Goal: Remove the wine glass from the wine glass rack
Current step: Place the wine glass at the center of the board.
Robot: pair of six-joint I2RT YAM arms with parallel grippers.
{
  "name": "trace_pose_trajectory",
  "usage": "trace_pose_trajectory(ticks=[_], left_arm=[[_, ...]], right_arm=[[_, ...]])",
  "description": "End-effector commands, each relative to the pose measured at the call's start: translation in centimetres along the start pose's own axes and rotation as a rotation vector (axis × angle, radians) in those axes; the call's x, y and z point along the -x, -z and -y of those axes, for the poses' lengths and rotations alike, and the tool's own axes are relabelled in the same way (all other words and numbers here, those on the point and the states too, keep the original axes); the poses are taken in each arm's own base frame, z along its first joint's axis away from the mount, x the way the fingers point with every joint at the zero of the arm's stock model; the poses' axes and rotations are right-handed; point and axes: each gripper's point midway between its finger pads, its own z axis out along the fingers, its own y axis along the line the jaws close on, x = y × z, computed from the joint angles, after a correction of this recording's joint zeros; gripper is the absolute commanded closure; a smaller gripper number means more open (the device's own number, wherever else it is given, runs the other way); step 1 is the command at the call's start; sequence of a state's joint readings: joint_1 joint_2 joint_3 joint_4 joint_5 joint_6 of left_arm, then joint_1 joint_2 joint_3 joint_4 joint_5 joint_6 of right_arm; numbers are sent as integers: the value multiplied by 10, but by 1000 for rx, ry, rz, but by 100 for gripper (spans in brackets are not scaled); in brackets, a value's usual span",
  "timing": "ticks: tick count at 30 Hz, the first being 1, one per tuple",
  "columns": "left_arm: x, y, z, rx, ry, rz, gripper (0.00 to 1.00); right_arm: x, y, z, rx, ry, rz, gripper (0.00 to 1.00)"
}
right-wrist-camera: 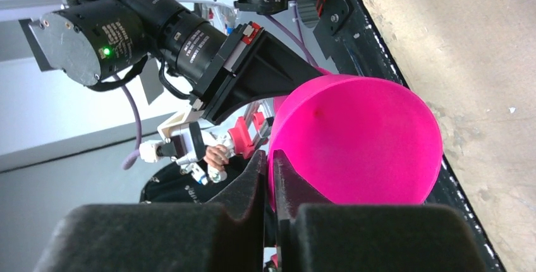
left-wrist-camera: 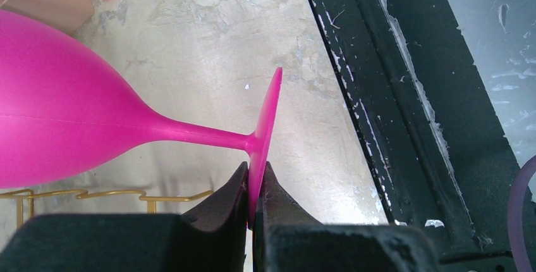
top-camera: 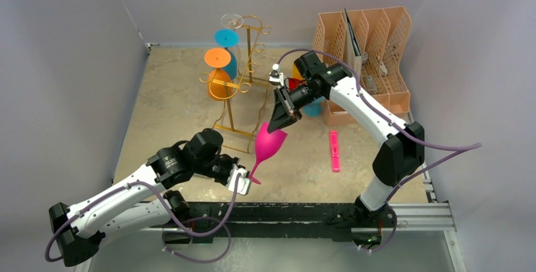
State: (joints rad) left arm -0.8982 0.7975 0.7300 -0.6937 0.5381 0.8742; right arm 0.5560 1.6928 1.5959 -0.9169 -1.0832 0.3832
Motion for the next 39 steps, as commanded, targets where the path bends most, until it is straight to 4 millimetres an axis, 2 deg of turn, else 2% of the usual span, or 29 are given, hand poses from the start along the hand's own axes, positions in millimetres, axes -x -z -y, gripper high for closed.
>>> trace_pose_trajectory(ticks=[1,8,14,15,16,19,22,26,34,39], left_arm=[[19,7,-22,79,-39,49,100],[27,7,-19,81,9,92,100],[29,6,-7,40,78,117,68],[31,7,-5,33,85,122,48],[32,7,-4,27,93,126,40],[31,11,4,8,125,121,39],[31,14,7,11,148,118,27],[35,16,6,40,175,144,22],[32,21,-19,216,300,156,17],[10,37,-52,471,496,77,15]], right_arm=[[-22,5,-24,73,61,-31,100],[-31,4,-18,47,84,-22,100],[-33,7,-15,6,124,27,100],[-34,7,-13,-6,129,36,100],[-34,8,-12,-16,134,44,100],[-33,11,1,-114,141,92,100],[-36,15,12,-178,158,127,100],[-36,24,30,-308,169,200,100],[-28,66,73,-643,289,385,100],[-12,99,102,-862,388,538,100]])
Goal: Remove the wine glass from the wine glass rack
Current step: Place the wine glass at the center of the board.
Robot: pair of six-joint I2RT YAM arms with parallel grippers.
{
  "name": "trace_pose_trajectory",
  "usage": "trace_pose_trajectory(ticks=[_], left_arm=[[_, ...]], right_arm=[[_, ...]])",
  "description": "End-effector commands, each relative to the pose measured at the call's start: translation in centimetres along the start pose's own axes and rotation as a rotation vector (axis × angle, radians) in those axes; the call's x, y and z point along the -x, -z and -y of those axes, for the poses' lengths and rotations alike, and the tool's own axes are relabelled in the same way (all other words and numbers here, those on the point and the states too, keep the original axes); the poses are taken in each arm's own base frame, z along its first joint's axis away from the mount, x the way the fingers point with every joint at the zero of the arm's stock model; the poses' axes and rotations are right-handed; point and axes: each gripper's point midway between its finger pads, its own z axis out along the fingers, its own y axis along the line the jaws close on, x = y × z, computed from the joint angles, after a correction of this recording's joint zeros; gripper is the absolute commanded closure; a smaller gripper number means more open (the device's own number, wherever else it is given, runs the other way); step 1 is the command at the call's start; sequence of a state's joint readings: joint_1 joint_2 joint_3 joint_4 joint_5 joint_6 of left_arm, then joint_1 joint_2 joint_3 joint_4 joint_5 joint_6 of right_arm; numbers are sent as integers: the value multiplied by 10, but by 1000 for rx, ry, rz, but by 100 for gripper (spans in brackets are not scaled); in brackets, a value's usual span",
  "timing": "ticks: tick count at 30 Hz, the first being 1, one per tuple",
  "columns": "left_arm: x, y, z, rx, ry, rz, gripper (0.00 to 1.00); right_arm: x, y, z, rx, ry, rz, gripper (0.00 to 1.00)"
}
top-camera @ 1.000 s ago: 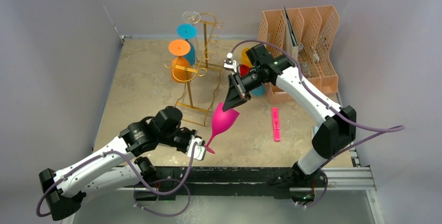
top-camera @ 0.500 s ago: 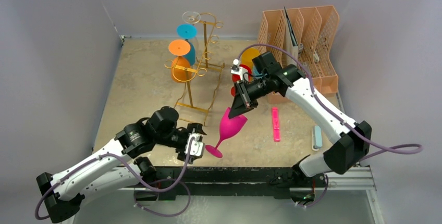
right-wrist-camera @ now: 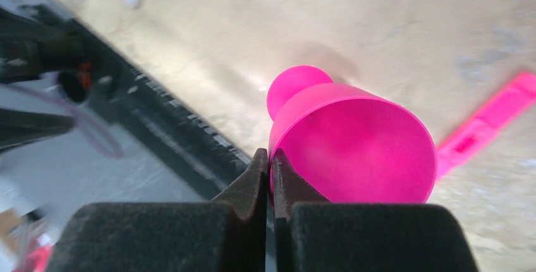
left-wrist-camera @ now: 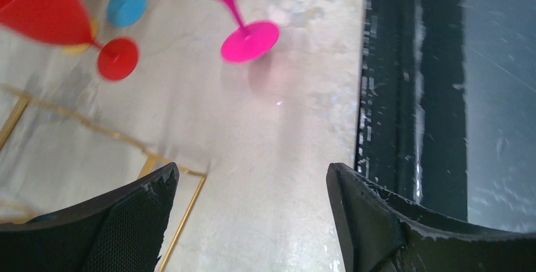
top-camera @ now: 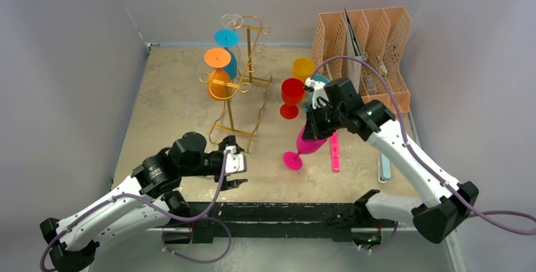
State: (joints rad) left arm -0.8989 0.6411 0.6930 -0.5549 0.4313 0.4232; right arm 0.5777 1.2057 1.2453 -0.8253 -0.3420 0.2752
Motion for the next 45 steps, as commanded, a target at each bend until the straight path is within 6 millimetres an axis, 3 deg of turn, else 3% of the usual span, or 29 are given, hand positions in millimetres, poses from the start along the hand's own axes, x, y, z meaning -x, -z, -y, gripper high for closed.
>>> trace_pose_trajectory(ticks=[1,5,9,13,16,26,32,41,45], left_arm=[[0,11,-46,298,171,-17,15],[-2,23,-61,418,190,-2,13],[3,42,-72,526,187,40,12],[-1,58,-79,617,197,54,3],[-3,67,-85,681,220,68,0],[-8,72,-90,717,245,15,0],[-7,70,-89,701,240,13,1],[-9,86,-95,778,259,4,1],[-11,89,-96,794,259,4,1]], right_arm=[[26,6,48,-254,124,182,100],[38,0,66,-331,156,275,100],[49,-16,72,-340,126,319,100],[60,-16,91,-452,141,310,100],[66,-22,93,-462,175,298,100],[58,-47,102,-461,207,172,100],[57,-42,106,-498,220,130,100],[60,-43,113,-528,244,121,100],[56,-43,120,-585,148,105,92]])
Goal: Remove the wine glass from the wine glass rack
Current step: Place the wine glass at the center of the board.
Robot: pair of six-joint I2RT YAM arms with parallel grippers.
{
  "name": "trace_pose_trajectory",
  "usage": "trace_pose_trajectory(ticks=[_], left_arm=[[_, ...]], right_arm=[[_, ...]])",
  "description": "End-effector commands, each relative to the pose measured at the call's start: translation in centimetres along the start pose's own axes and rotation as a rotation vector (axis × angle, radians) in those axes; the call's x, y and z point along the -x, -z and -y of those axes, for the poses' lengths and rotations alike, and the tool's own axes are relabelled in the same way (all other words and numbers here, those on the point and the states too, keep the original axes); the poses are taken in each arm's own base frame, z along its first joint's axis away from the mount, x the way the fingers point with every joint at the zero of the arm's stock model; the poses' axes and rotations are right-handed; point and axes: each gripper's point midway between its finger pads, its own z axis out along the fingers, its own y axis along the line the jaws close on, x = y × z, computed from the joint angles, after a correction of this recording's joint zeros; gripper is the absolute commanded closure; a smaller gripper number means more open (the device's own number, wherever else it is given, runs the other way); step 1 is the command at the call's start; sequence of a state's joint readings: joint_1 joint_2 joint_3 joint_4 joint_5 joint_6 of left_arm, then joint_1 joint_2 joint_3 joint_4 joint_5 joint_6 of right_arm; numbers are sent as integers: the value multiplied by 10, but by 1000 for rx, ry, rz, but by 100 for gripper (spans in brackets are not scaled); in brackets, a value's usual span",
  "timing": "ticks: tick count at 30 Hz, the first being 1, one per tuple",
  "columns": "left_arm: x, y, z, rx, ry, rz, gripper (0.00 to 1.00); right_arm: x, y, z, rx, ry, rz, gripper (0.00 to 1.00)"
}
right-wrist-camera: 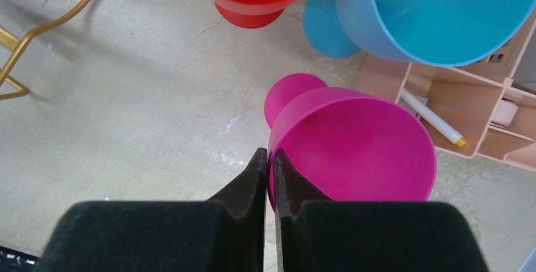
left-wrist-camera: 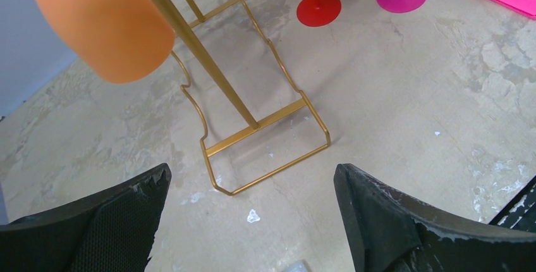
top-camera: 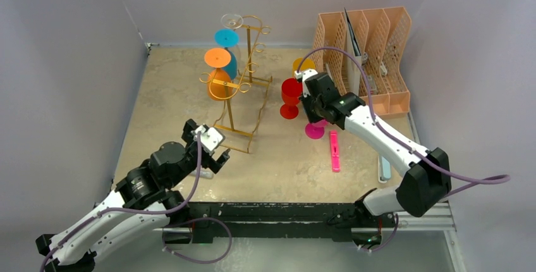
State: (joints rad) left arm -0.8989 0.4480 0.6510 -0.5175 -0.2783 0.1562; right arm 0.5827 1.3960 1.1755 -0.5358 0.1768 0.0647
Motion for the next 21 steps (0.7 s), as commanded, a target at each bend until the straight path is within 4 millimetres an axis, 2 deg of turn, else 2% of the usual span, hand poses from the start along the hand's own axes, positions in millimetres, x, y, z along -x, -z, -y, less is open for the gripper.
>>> trace_pose_trajectory(ticks=[1,4,7,10,15,18,21], left_arm=[[16,8,-15,67,38,43,1],[12,10,-26,128,39,15,1],[11,11,-28,147,54,9,1],[12,12,-32,183,124,7,0],[11,22,-51,317,274,-12,0],[12,26,-52,329,318,-25,0],[11,28,-49,322,346,-82,0]], right_arm=[[3,4,11,-91,-73,-36,90],[10,9,9,-83,-97,-39,85],[19,14,8,-71,-105,-5,80],[26,22,4,-41,-112,29,71],[36,42,-2,14,-131,82,59],[38,57,-4,36,-158,106,51],[37,72,-5,49,-209,124,49]])
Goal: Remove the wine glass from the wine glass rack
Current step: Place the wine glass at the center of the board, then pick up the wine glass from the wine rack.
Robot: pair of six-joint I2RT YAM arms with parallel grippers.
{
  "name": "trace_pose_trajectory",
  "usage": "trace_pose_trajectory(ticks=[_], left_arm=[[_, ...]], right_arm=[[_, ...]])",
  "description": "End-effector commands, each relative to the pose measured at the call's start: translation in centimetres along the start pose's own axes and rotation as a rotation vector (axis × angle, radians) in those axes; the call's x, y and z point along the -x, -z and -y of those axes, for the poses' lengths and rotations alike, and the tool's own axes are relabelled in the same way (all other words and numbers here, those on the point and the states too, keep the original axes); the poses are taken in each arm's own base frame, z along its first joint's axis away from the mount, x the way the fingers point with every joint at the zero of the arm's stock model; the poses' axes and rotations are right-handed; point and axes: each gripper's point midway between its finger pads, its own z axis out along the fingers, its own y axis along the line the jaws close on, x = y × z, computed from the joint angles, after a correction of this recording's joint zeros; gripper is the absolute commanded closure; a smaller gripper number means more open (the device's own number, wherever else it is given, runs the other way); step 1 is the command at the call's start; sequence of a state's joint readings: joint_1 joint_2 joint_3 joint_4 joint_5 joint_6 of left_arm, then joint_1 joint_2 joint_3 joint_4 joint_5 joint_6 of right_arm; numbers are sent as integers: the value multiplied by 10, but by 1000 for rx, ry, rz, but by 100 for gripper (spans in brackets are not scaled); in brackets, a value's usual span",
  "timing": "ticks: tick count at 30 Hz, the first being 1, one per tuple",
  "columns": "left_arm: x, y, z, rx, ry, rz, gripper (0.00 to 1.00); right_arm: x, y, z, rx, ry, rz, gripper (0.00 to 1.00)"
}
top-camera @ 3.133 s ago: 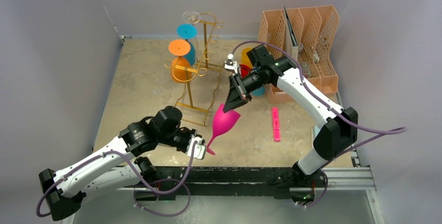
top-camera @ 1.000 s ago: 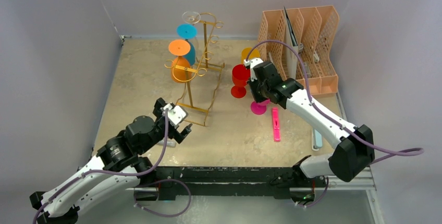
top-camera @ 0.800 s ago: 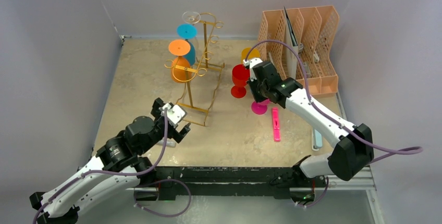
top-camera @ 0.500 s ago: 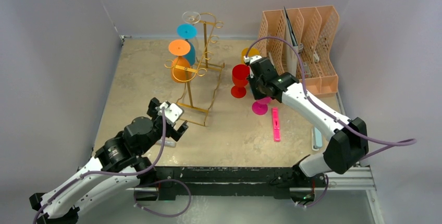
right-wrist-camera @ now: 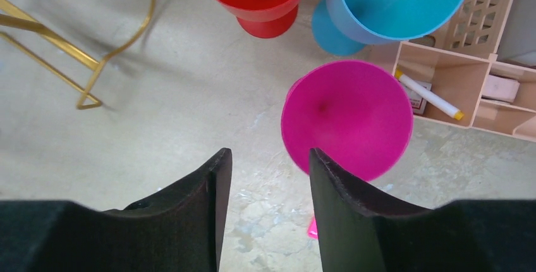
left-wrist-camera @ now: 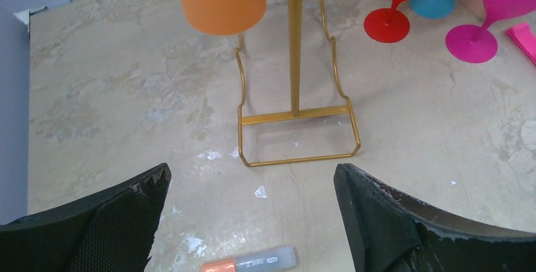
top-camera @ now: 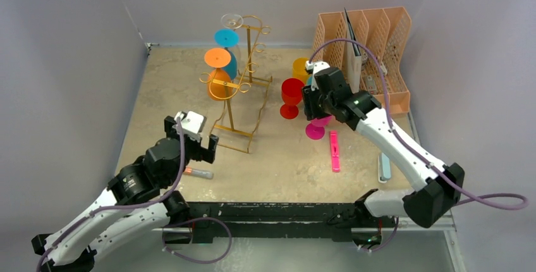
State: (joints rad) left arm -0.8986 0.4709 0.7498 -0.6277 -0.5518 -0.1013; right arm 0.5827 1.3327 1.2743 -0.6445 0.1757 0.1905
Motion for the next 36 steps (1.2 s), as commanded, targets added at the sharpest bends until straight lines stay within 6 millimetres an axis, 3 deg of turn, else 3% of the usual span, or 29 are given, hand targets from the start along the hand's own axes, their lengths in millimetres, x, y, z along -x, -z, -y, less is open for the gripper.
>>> trace_pose_trajectory(ticks=[1,4,12,22,29,33,36], left_arm=[[9,9,-9,68,111,-62,0],[18,14,-11,72,133,-73,0],[65,21,16,-85,104,-125,0],[138,44,-4,-24,129,-109,0],[192,12,2,-43,-3,-122,0],[205,-29,-32,-96,114,-142,0],[212,-52,-45,-125,177,-133,0]], right_arm=[[14,35,-8,53,-100,67,48],[7,46,-15,97,-161,74,48],[-2,69,-43,272,-326,87,48],[-7,74,-48,310,-349,87,48],[-7,78,-46,284,-325,56,49],[-1,84,-50,324,-297,103,49],[3,88,-58,376,-297,123,48]])
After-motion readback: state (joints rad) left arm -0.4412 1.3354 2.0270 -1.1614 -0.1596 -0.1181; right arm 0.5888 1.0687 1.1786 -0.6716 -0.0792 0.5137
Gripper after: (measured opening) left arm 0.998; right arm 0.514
